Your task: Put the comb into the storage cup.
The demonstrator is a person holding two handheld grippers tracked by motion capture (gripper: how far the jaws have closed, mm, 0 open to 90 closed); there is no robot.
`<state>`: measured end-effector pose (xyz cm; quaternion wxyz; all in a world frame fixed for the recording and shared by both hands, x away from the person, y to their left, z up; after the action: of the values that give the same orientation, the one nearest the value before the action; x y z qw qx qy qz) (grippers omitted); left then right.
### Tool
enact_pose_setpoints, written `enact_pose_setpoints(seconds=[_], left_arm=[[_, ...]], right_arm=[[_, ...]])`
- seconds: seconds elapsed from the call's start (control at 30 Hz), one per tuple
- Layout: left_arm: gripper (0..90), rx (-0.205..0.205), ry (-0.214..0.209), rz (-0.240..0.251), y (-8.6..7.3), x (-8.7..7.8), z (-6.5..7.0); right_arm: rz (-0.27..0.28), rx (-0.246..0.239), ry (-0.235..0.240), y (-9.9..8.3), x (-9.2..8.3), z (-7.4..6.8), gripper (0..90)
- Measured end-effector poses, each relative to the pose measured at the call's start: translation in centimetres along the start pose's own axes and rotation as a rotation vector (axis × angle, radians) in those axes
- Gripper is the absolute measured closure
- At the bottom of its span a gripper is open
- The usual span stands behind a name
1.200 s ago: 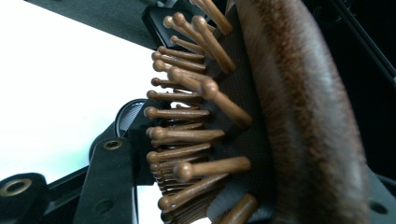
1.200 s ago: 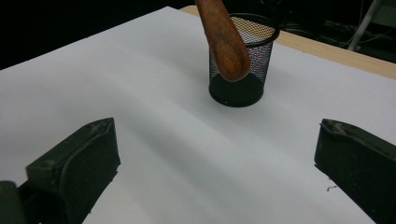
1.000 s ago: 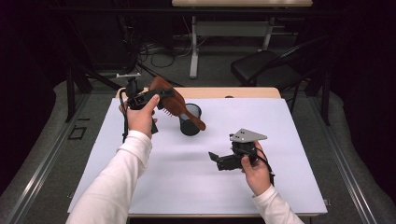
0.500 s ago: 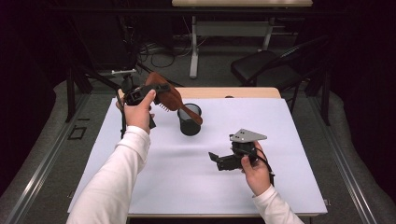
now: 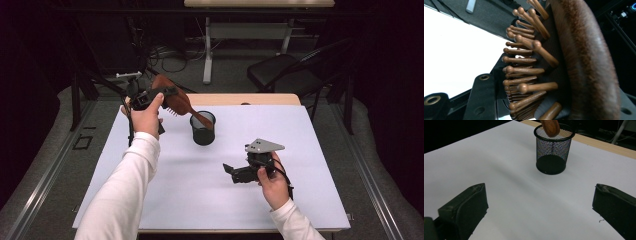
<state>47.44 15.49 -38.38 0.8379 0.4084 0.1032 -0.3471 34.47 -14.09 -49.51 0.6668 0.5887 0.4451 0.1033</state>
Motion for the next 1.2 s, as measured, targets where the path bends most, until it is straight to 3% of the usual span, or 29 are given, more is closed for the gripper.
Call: enact_pose_setpoints(seconds=[0.6, 1.2], left_arm=[[46.9, -0.007, 0.041, 0.042, 0.8, 0.8, -0.7], [46.8, -0.022, 0.050, 0.069, 0.6, 1.6, -1.6]], right_arm=[[0.005, 0.005, -0.002, 0.0, -0.1, 0.1, 0.0], [0.002, 0.001, 0.000, 0.0, -0.1, 0.1, 0.0]])
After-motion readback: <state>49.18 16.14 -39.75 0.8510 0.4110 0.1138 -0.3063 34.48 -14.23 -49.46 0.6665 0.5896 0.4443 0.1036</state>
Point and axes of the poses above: each handheld gripper's, and its own axes: x roughly forward along the jaws, y roughly out of its top, z roughly to its right, the point moved 3 cm from there along x, roughly forward along the jaws, and after that the axes turned 4 degrees about y, right-handed, at the moved point
